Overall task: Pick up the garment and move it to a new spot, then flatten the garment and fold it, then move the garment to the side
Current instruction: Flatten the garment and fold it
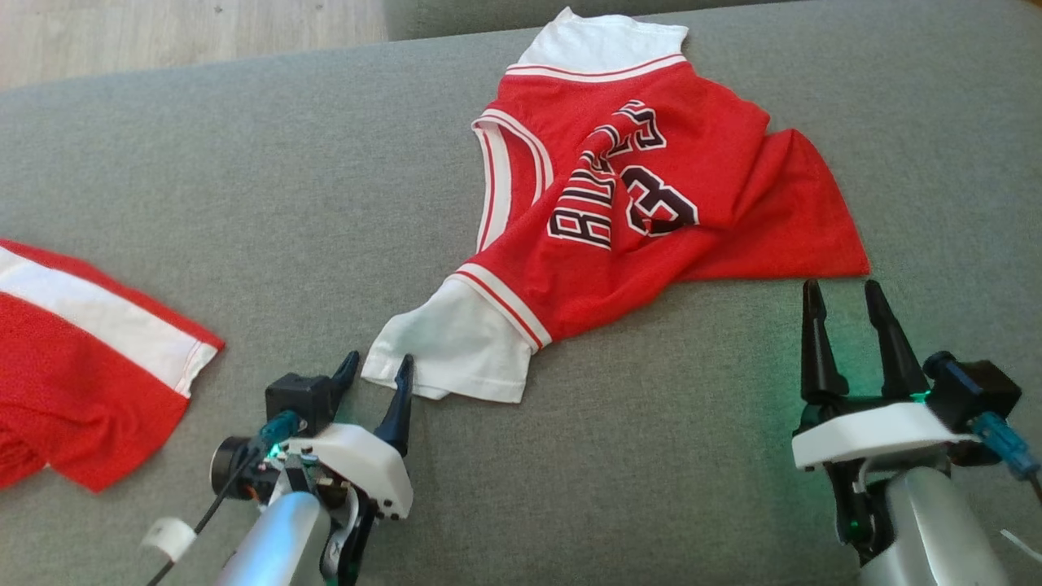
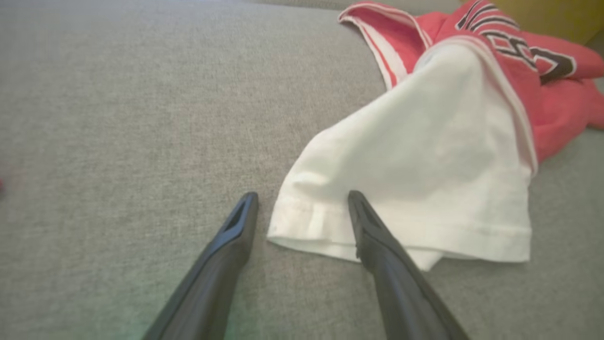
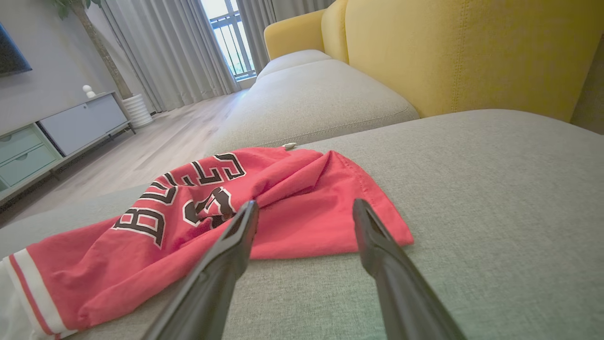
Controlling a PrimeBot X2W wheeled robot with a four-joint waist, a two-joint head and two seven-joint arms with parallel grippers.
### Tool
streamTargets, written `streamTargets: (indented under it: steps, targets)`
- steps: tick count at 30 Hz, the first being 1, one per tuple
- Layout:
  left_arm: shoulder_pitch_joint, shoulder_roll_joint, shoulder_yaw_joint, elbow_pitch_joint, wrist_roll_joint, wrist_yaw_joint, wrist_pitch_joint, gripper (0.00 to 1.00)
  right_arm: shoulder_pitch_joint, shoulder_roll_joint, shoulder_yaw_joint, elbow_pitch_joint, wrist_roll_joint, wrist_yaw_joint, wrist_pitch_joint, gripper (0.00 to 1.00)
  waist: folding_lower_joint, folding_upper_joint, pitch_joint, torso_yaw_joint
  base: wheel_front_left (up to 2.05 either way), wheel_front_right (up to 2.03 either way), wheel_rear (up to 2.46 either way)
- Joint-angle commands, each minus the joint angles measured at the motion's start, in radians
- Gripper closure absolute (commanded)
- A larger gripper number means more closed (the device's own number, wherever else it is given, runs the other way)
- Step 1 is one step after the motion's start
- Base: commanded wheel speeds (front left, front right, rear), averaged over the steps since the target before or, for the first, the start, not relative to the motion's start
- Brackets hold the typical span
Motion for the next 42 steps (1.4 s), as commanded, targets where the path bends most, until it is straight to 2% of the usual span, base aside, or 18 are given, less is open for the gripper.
streamTargets:
  steps: [1,6,11,12,14,15,21,25,29,36,42]
  targets:
    - [-0.039,0.022,0.027,0.003,0.013,0.023,0.003,0.00,-0.032,-0.002,0.018,-0.036,-0.005,0.007,-0.011,0.00,-0.0001,0.0000,0.005,-0.004,0.00,0.00,0.00]
    - [-0.055,0.027,0.013,0.044,0.032,0.044,0.025,0.00,-0.033,-0.002,0.017,-0.037,-0.005,0.007,-0.011,0.00,-0.0001,0.0000,0.010,-0.006,0.00,0.00,0.00]
    - [-0.052,0.034,-0.015,0.074,0.040,0.034,0.071,0.00,-0.033,-0.002,0.016,-0.032,-0.006,0.007,-0.011,0.00,-0.0001,0.0000,0.002,-0.002,0.00,0.00,0.00]
    - [-0.048,0.034,-0.021,0.076,0.038,0.028,0.082,0.09,-0.033,-0.002,0.016,-0.030,-0.005,0.007,-0.011,0.00,-0.0001,0.0000,-0.002,-0.001,0.00,0.00,0.00]
    - [-0.039,0.034,-0.031,0.077,0.032,0.014,0.099,0.79,-0.033,-0.002,0.016,-0.026,-0.004,0.007,-0.011,0.00,-0.0001,0.0000,-0.010,0.002,0.00,0.00,0.00]
    - [-0.035,0.035,-0.037,0.075,0.031,0.009,0.106,1.00,-0.034,-0.002,0.016,-0.024,-0.004,0.007,-0.011,0.00,-0.0001,0.0000,-0.015,0.004,0.00,0.00,0.00]
    - [-0.014,0.028,-0.028,0.013,0.001,-0.011,0.071,1.00,-0.035,-0.002,0.005,-0.015,-0.011,0.007,-0.011,0.00,-0.0001,0.0000,-0.039,0.014,0.00,0.00,0.00]
    - [-0.009,0.020,0.008,-0.072,-0.038,-0.038,-0.032,1.00,-0.042,-0.002,-0.029,0.000,-0.039,0.007,-0.011,0.00,-0.0001,0.0000,-0.049,0.018,0.00,0.00,0.00]
    - [-0.008,0.023,0.057,-0.151,-0.051,-0.026,-0.153,1.00,-0.064,-0.002,-0.099,0.039,-0.077,0.007,0.004,0.00,-0.0001,0.0000,-0.047,0.021,0.00,0.00,0.00]
    - [-0.010,0.019,0.087,-0.265,-0.026,-0.028,-0.233,1.00,-0.151,-0.002,-0.224,0.191,-0.110,0.007,0.079,0.00,-0.0001,0.0000,-0.021,0.043,0.00,0.00,0.00]
    - [-0.005,0.006,0.090,-0.307,-0.002,-0.047,-0.241,1.00,-0.278,-0.002,-0.260,0.378,-0.069,0.007,0.097,0.00,-0.0001,0.0000,0.005,0.062,0.00,0.00,0.00]
